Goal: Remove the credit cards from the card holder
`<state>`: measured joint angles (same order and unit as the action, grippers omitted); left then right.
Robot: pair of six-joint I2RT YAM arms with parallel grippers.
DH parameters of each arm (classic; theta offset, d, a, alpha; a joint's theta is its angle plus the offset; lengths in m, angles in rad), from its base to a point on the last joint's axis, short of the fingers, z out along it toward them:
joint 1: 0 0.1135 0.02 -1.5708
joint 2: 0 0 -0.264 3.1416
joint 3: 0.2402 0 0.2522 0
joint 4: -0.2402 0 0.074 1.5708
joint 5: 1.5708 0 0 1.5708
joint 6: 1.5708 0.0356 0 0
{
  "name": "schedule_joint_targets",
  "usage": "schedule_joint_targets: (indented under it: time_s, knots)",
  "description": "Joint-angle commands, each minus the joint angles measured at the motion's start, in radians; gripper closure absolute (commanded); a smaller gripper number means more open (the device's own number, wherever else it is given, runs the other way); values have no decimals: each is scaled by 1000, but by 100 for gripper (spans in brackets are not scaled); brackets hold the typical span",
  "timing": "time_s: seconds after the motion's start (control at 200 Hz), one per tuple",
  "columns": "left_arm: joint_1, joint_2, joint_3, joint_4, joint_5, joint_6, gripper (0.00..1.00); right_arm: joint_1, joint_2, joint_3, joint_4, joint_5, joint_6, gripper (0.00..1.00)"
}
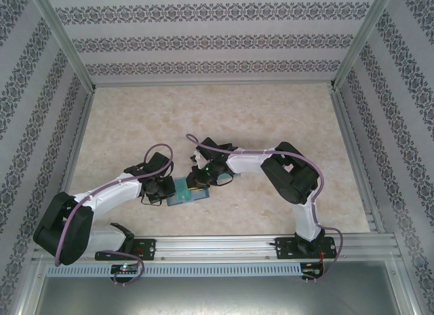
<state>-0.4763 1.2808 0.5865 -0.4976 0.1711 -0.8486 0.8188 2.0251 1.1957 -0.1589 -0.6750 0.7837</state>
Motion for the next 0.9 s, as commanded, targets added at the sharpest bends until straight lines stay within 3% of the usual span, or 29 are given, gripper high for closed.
schedule_joint_targets:
  time_s: [0.0,0.15,0.34,0.894]
  knots:
    - [3,18,-39,-44,-16,-10,100,19,31,23,14,-2,15,80]
    - [3,13,-38,-45,-15,-11,100,19,41,31,9,1,16,81]
    - [4,9,-42,-47,-22,-10,100,15,25,26,-13,19,7,94]
    - [3,5,-44,-52,-24,-6,100,-52,-127,-81,-106,54,-72,97]
